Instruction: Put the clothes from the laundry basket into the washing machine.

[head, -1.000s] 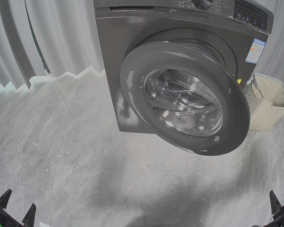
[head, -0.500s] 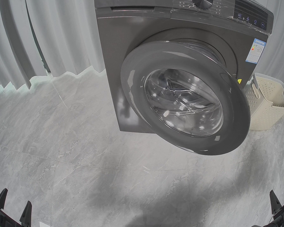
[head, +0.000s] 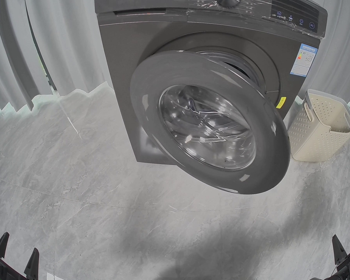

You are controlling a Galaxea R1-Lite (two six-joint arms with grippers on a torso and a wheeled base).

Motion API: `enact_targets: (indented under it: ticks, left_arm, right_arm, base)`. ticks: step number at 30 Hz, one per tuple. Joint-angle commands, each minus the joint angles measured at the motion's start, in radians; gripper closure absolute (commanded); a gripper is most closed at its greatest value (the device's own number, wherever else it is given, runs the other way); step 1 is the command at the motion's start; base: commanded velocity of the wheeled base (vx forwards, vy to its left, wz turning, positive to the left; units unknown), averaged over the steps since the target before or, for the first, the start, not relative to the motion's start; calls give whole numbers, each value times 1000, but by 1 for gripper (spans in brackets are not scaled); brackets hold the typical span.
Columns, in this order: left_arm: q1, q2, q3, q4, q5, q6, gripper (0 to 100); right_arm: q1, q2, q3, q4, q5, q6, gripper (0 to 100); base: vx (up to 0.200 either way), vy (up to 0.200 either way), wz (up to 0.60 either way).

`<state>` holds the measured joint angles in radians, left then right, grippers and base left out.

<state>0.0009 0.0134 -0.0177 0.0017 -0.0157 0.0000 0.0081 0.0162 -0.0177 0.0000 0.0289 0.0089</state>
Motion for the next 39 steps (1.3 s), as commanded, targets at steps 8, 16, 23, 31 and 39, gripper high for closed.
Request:
enact_targets:
  ticks: [8, 16, 23, 31, 39]
  left_arm:
    - [1, -13, 18, 0, -1, 3, 0]
    - [1, -13, 18, 0, -1, 5, 0]
    - [1, -13, 18, 0, -1, 5, 0]
    - [1, -13, 18, 0, -1, 3, 0]
    - [1, -13, 18, 0, -1, 3, 0]
  right_arm:
    - [15, 56, -153, -75, 22, 49, 0]
    - [56, 358, -151, -12, 232, 32, 0]
    - [170, 662, -225, -155, 382, -50, 0]
    - [349, 933, -315, -321, 328, 36, 0]
    - [467, 1121, -337, -489, 235, 115, 0]
  base:
    - [0, -75, 0]
    - [0, 0, 0]
    - [143, 0, 0]
    - [100, 0, 0]
    - [0, 0, 0]
